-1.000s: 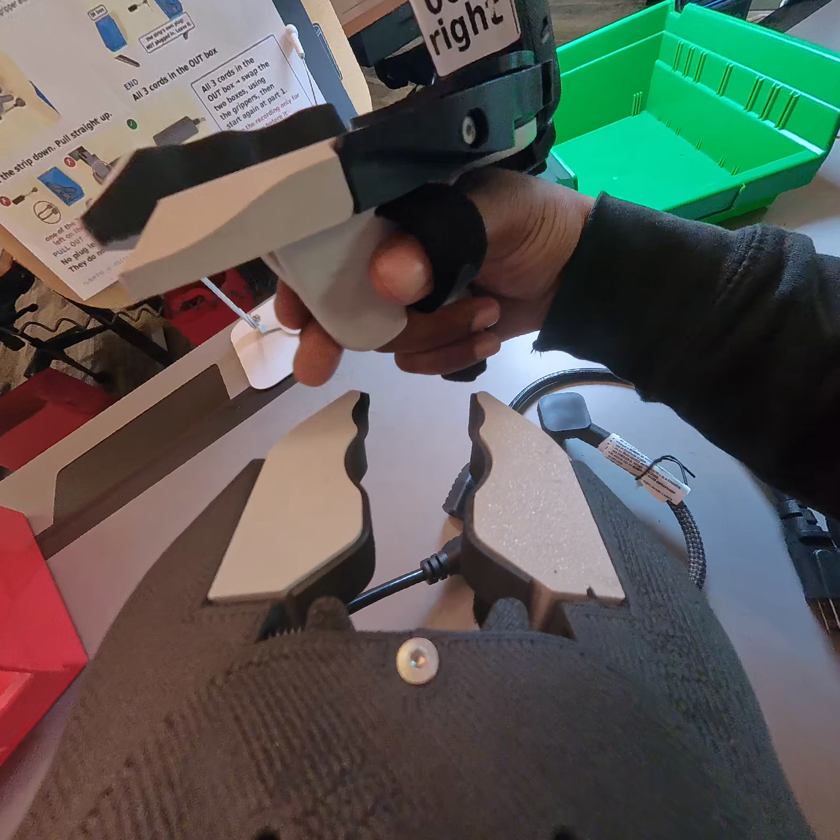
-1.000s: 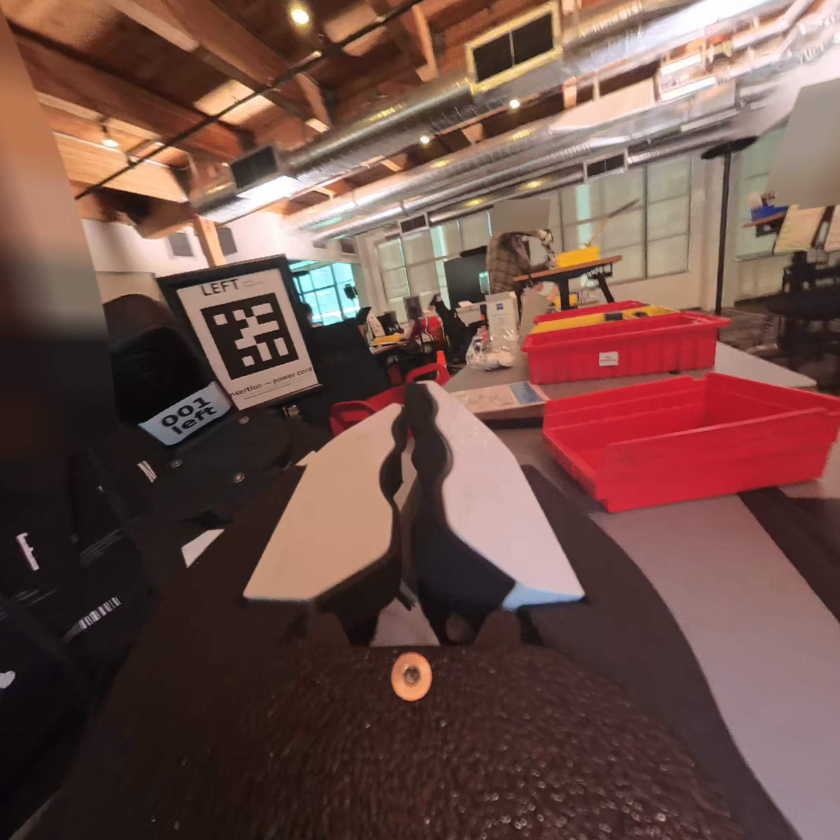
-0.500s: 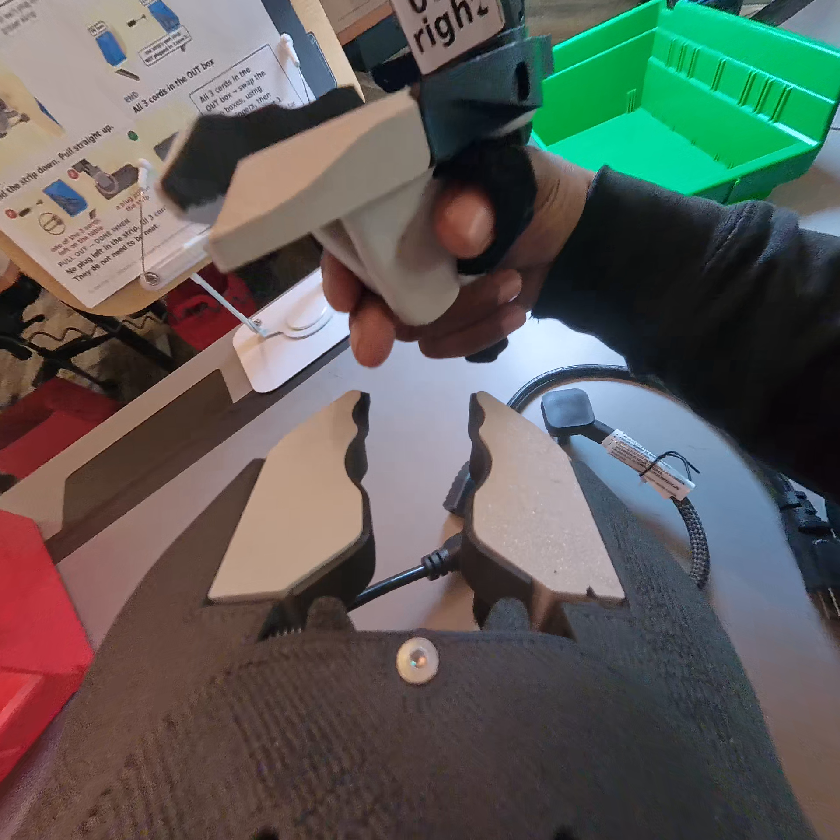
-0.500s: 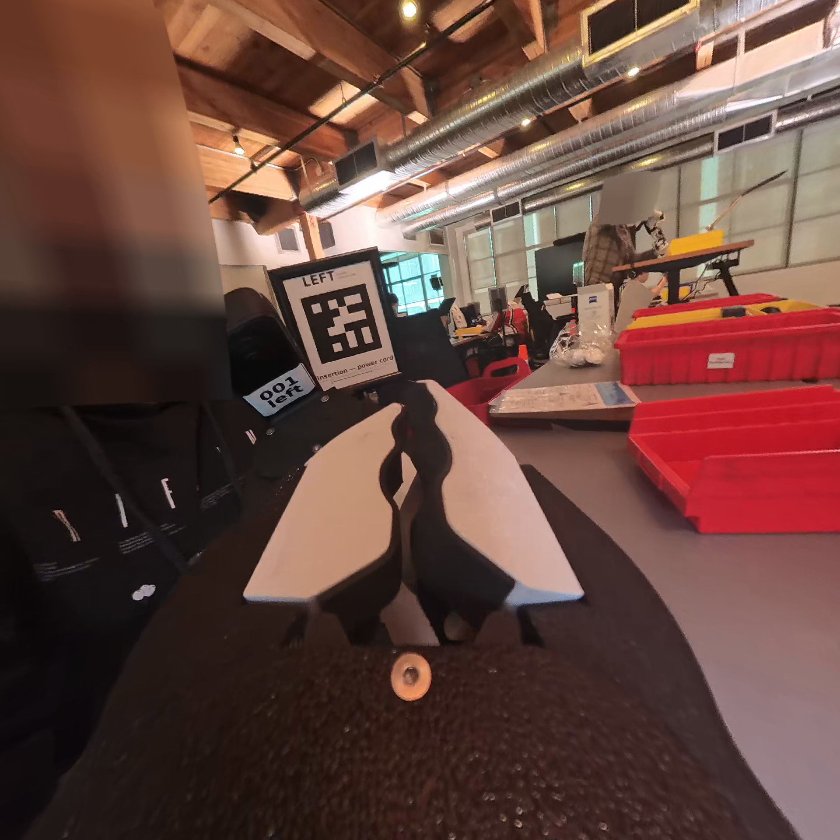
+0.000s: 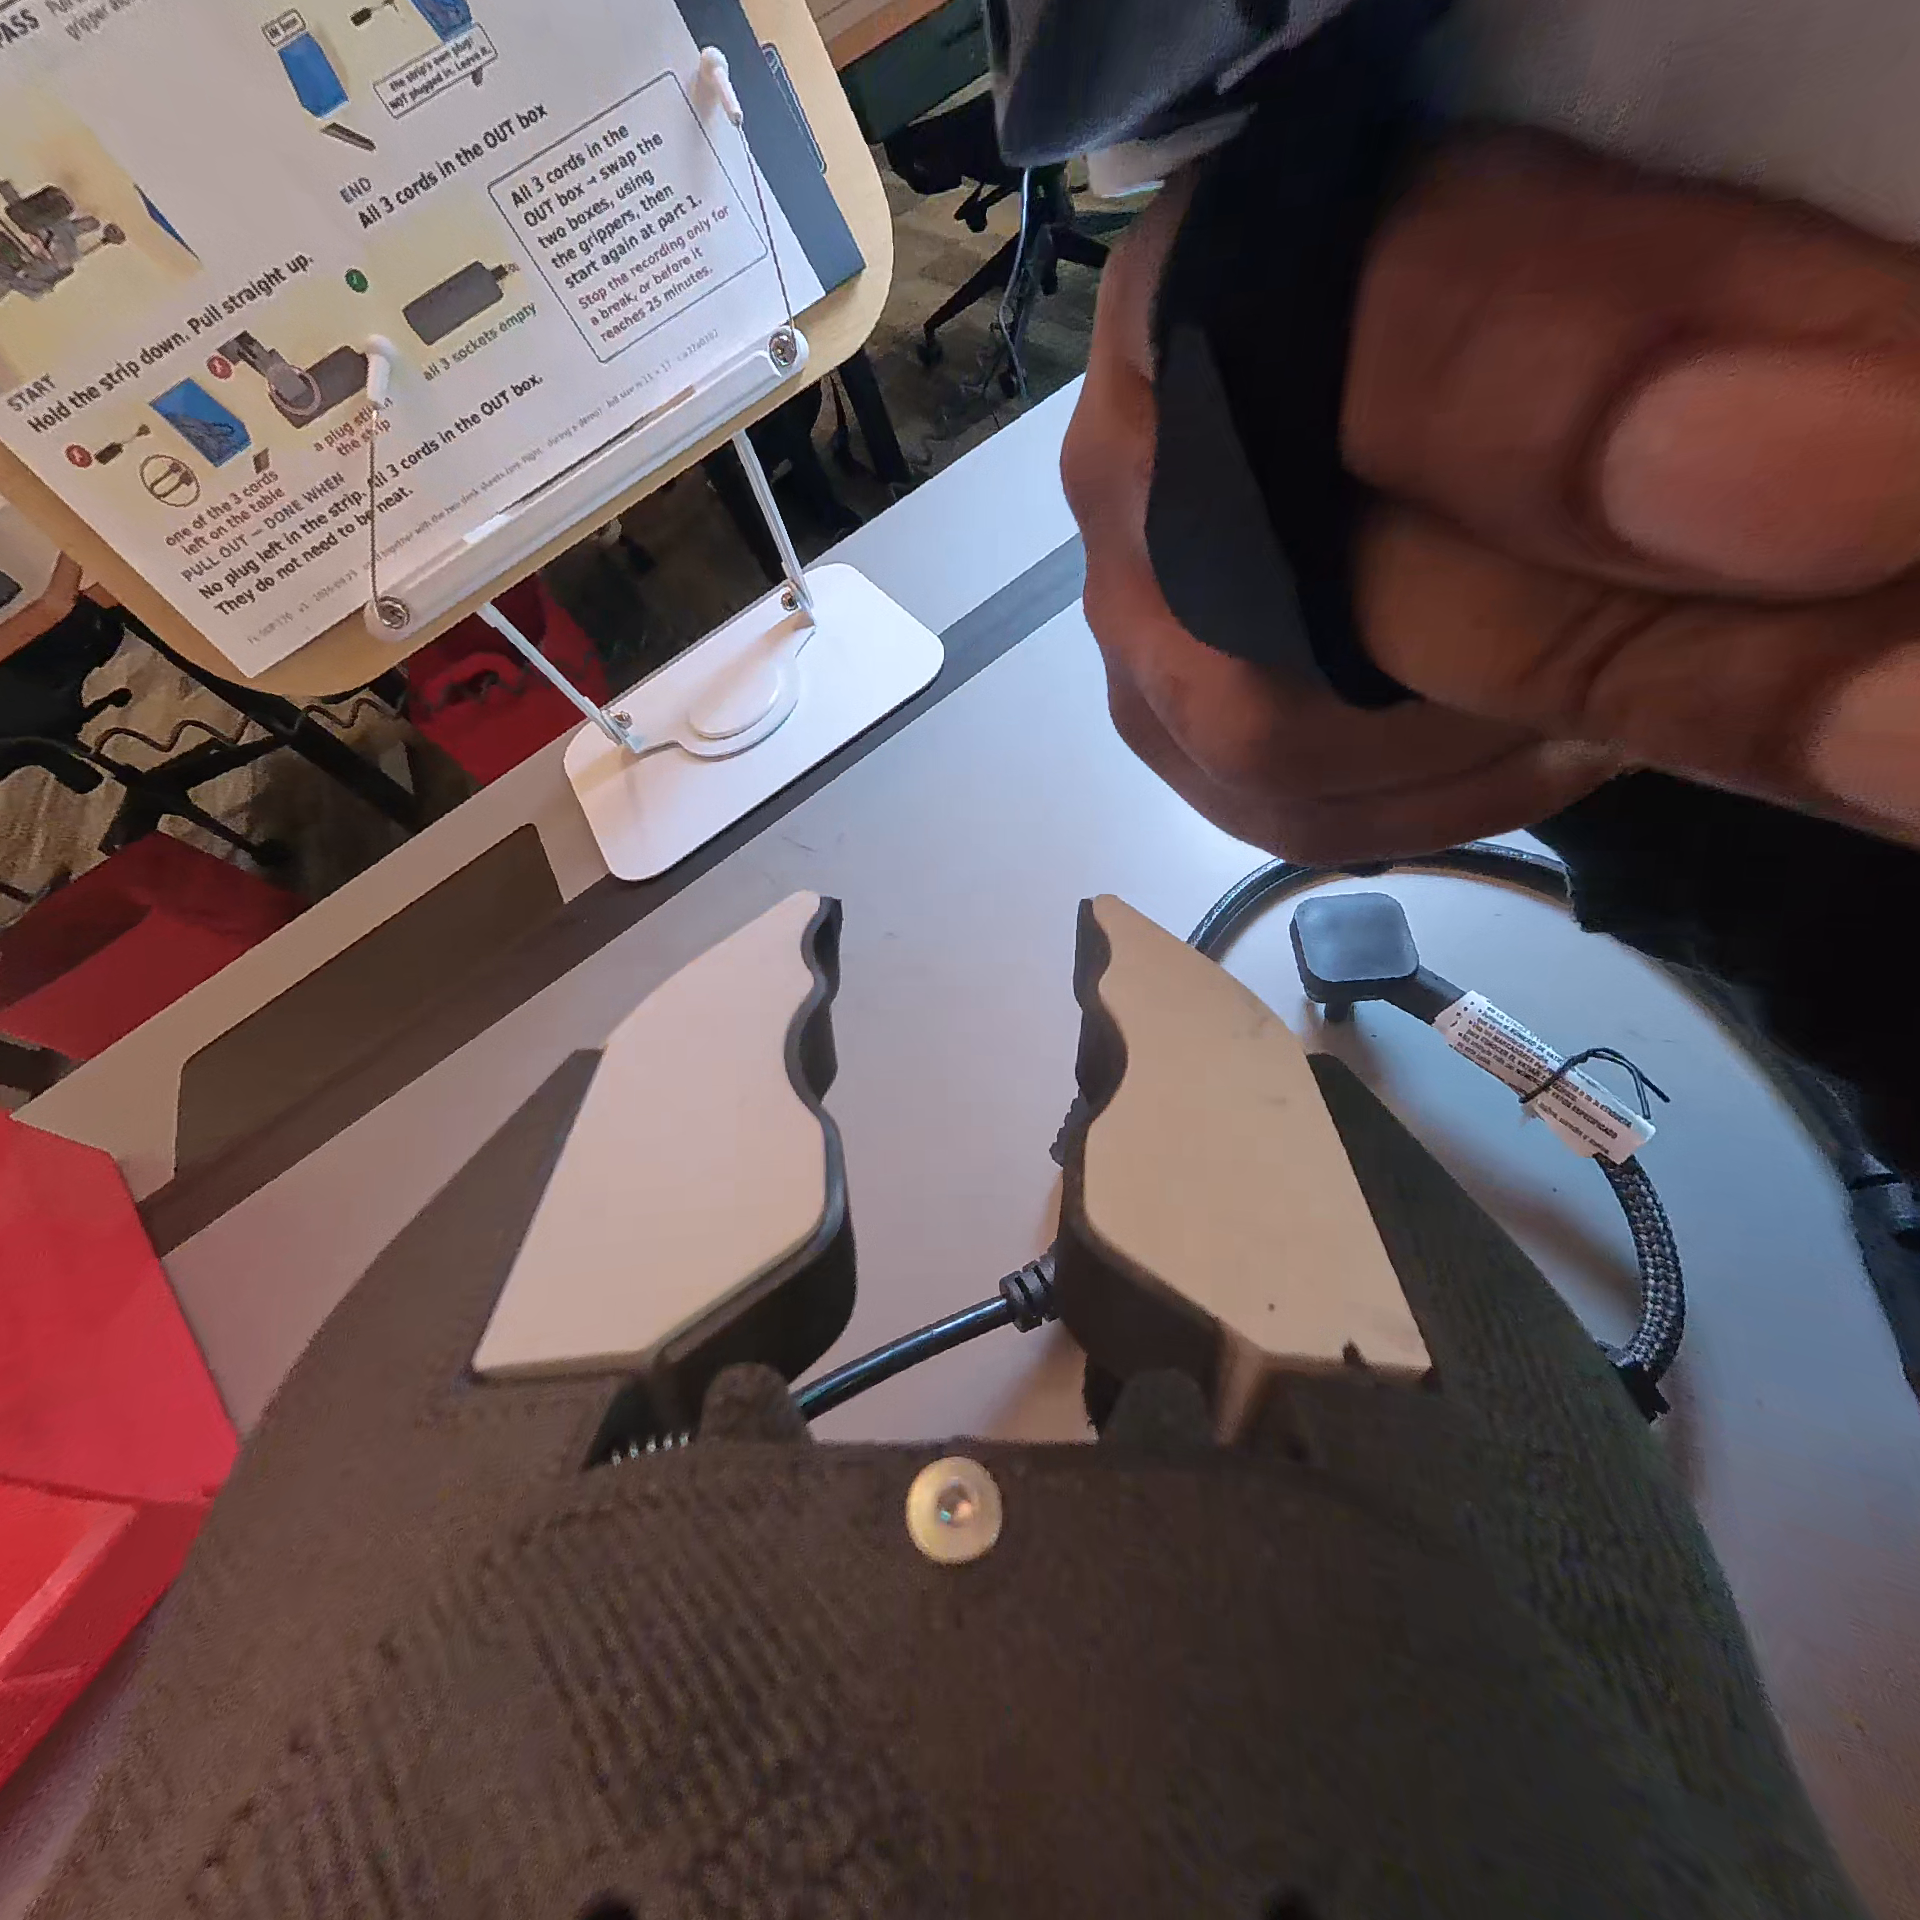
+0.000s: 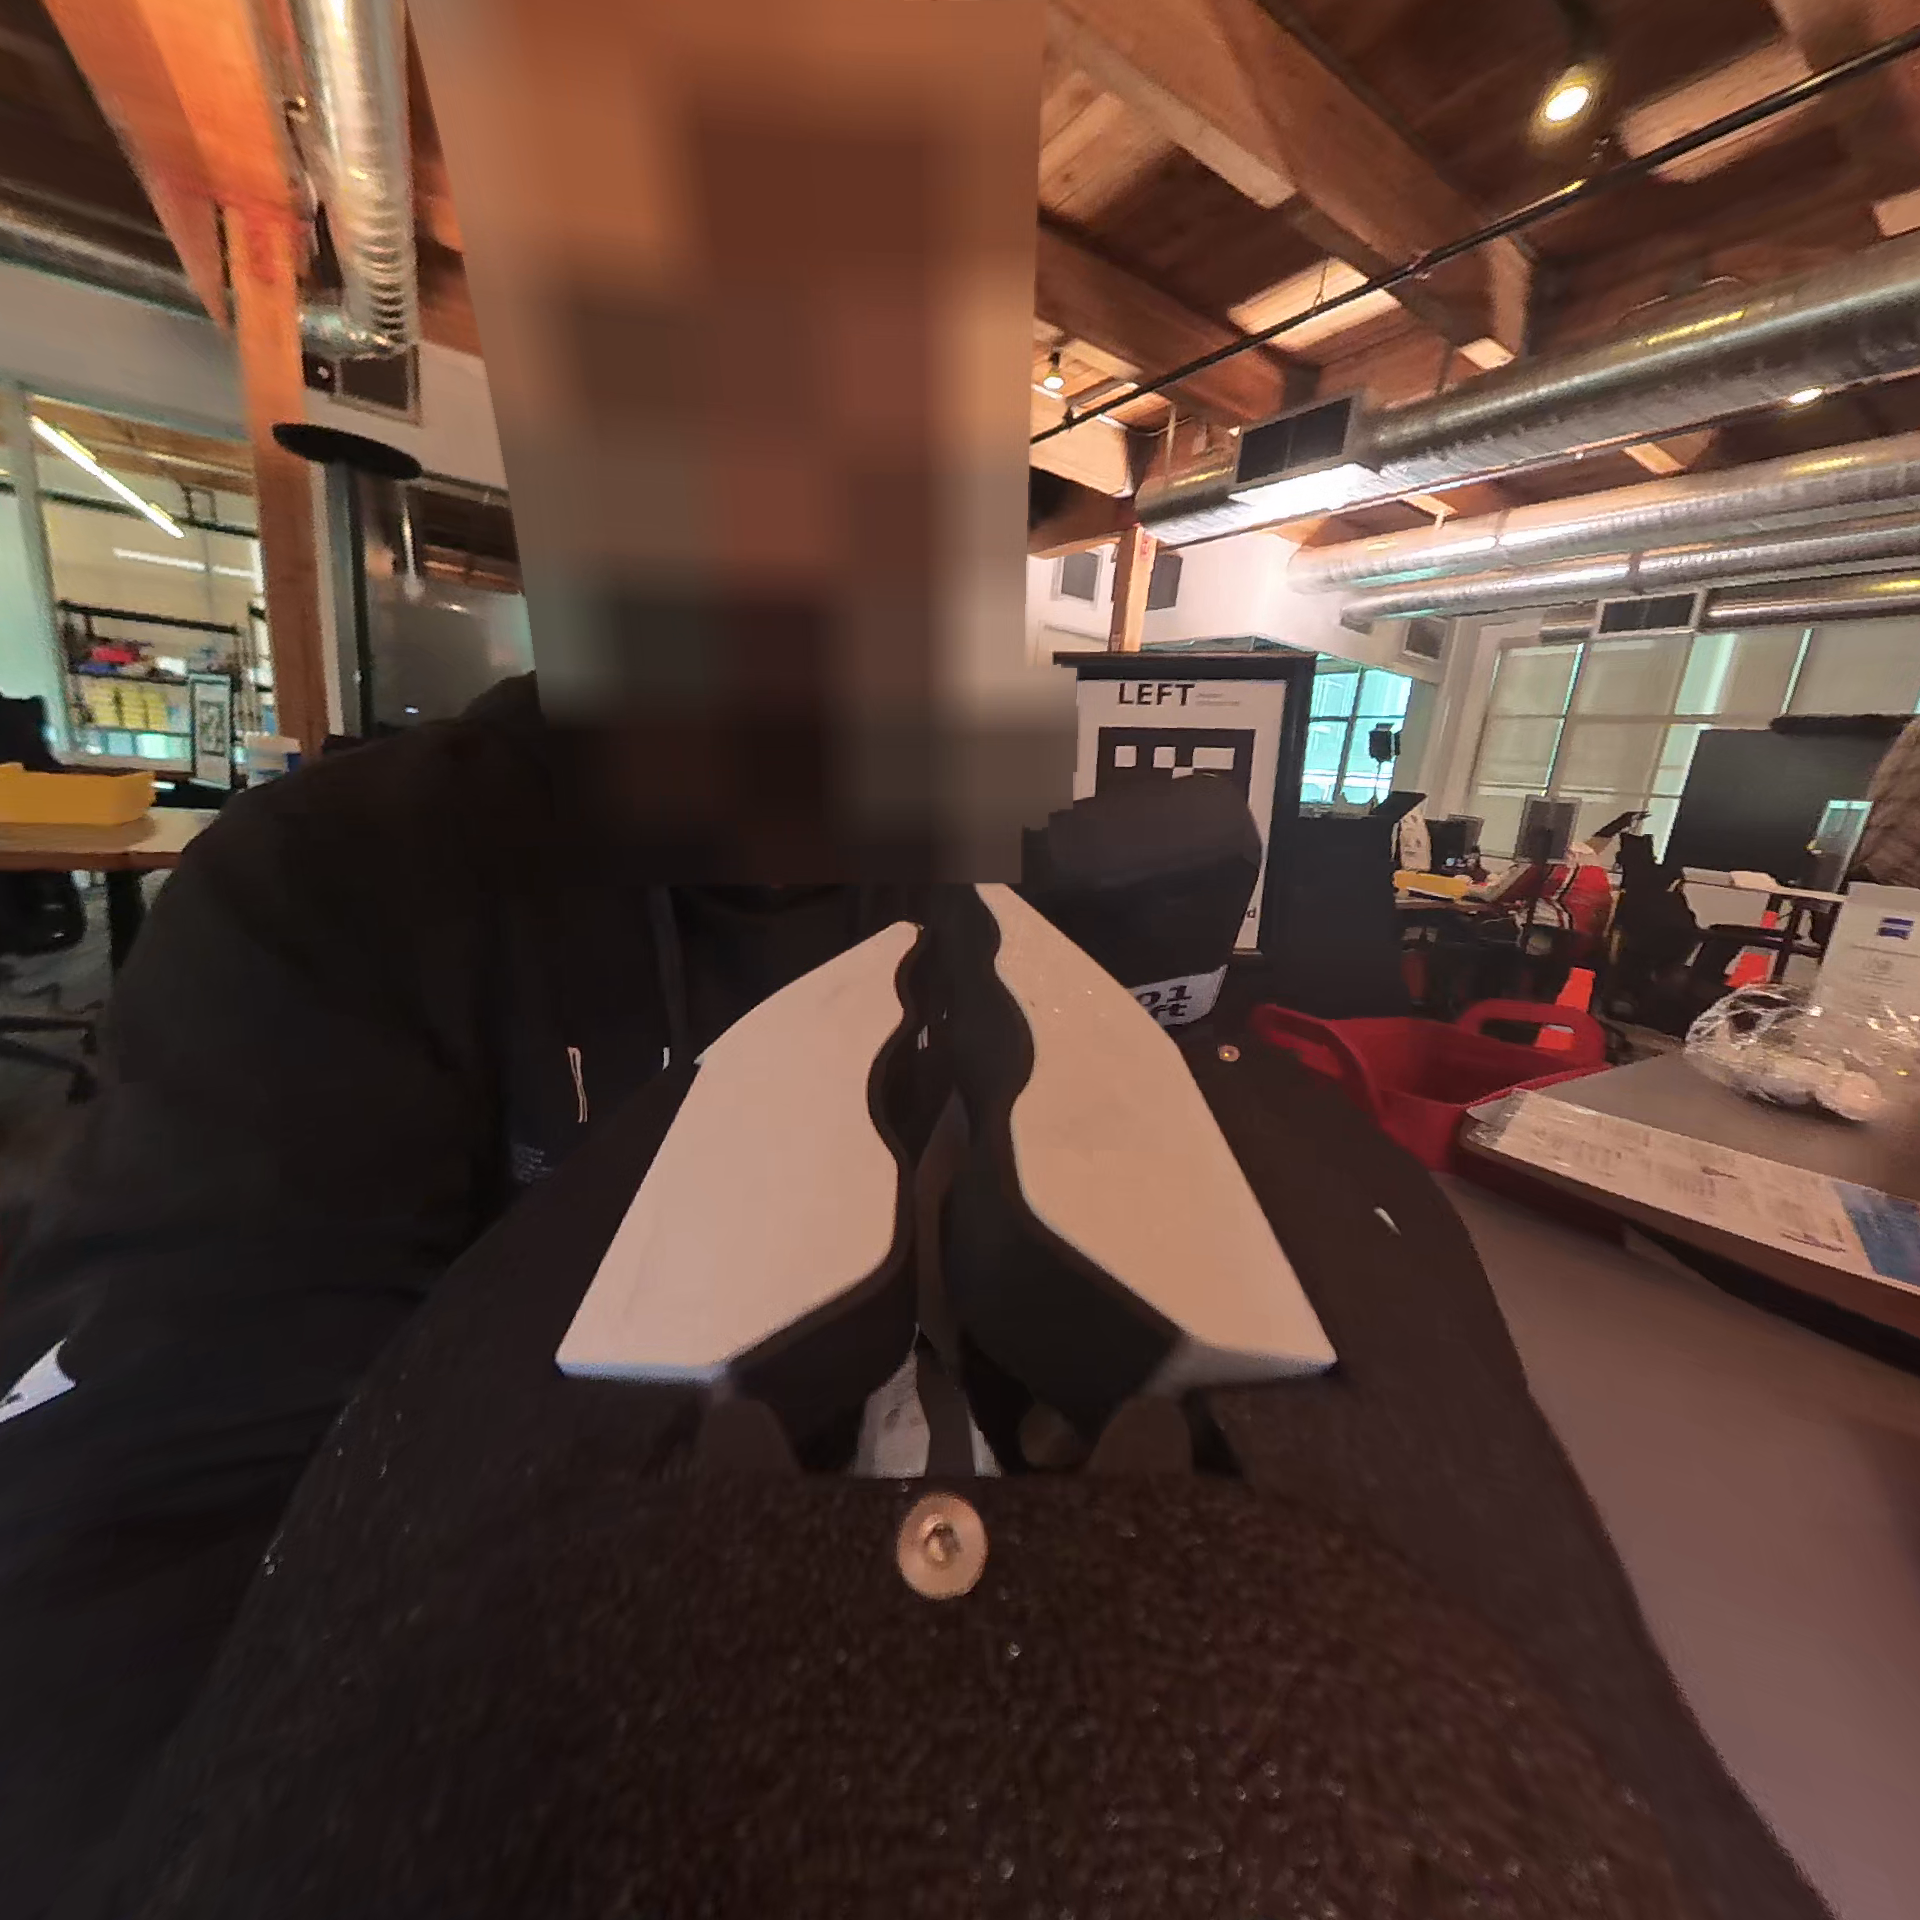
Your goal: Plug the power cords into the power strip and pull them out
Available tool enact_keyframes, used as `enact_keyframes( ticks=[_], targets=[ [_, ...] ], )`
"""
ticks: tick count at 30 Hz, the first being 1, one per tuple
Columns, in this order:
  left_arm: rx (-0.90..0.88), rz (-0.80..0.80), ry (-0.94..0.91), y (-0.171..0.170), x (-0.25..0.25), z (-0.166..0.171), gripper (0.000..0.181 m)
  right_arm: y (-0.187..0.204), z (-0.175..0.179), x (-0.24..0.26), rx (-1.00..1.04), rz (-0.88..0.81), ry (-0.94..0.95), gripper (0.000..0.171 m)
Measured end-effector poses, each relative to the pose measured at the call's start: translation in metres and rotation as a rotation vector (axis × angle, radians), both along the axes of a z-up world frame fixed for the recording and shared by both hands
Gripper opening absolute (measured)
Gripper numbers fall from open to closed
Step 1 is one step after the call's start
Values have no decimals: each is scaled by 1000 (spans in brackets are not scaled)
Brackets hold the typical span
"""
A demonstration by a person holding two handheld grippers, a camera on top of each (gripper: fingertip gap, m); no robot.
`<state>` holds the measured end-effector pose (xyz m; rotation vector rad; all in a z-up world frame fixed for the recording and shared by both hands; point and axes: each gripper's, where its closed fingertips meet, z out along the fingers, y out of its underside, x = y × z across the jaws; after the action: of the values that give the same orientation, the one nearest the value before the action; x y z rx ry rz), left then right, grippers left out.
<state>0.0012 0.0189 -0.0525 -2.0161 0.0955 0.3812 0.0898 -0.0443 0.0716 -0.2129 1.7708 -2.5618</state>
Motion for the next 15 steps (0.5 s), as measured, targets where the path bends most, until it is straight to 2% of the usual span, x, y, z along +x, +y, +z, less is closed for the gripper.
enact_keyframes(
  ticks=[14,15],
  targets=[
    [2,-5,7,-2,-1,2,43,-4,-15,-13,79,-84,-66,2],
    [2,-4,8,-2,-2,1,43,-4,-17,-15,94,-102,-83,6]
  ],
)
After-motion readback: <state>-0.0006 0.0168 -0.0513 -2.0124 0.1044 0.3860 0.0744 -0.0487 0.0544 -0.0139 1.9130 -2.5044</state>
